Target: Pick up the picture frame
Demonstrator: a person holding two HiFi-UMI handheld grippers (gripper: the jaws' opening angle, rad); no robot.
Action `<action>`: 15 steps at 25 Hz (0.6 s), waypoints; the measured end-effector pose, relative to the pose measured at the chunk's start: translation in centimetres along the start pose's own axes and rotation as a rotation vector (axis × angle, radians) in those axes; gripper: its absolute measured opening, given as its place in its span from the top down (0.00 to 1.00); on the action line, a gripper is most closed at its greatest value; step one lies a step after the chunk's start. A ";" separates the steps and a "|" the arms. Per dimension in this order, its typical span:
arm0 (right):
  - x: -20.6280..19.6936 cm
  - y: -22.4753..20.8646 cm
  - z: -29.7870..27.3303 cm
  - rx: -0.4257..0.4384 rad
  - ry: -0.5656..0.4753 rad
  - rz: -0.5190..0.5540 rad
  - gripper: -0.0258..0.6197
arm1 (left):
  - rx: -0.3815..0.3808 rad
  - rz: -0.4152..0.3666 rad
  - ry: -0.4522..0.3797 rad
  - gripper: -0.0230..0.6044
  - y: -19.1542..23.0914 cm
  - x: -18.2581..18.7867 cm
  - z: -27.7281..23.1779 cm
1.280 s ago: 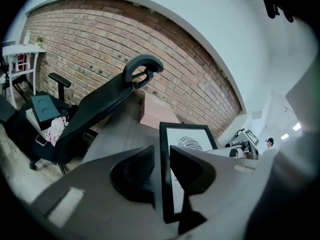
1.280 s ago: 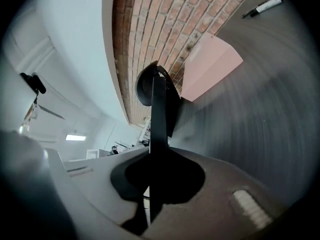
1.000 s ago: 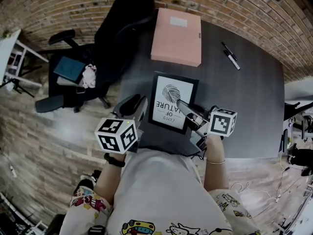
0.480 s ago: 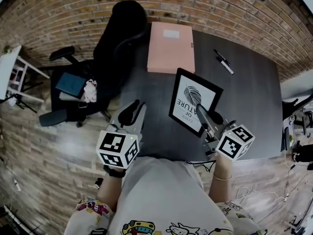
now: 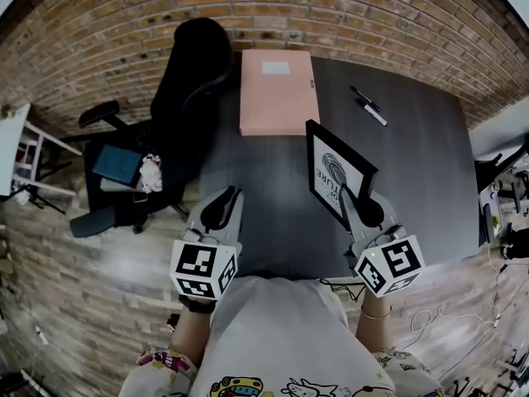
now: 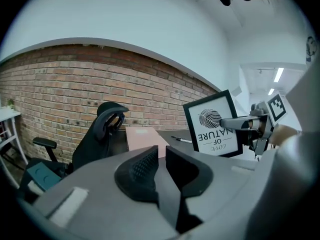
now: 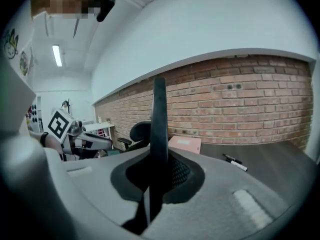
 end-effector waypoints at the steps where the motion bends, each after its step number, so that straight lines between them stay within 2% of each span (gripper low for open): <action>1: 0.0 0.1 0.1 -0.013 -0.011 0.020 0.94 | -0.001 -0.008 -0.001 0.87 0.0 0.0 0.0; 7: -0.2 0.1 0.8 -0.079 -0.083 0.058 0.94 | 0.012 -0.065 0.013 0.90 -0.2 0.0 0.1; 15: -0.3 -0.2 1.5 -0.113 -0.138 0.056 0.94 | 0.030 -0.094 -0.033 0.94 -0.1 0.5 0.5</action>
Point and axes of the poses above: the fingertips, and each gripper's own axes: z backward along the fingers, y to its left, x out of its top, the point moved 7 cm from there along z, backward along the fingers, and after that the axes turned 12 degrees about -x, right-handed, at the moved point
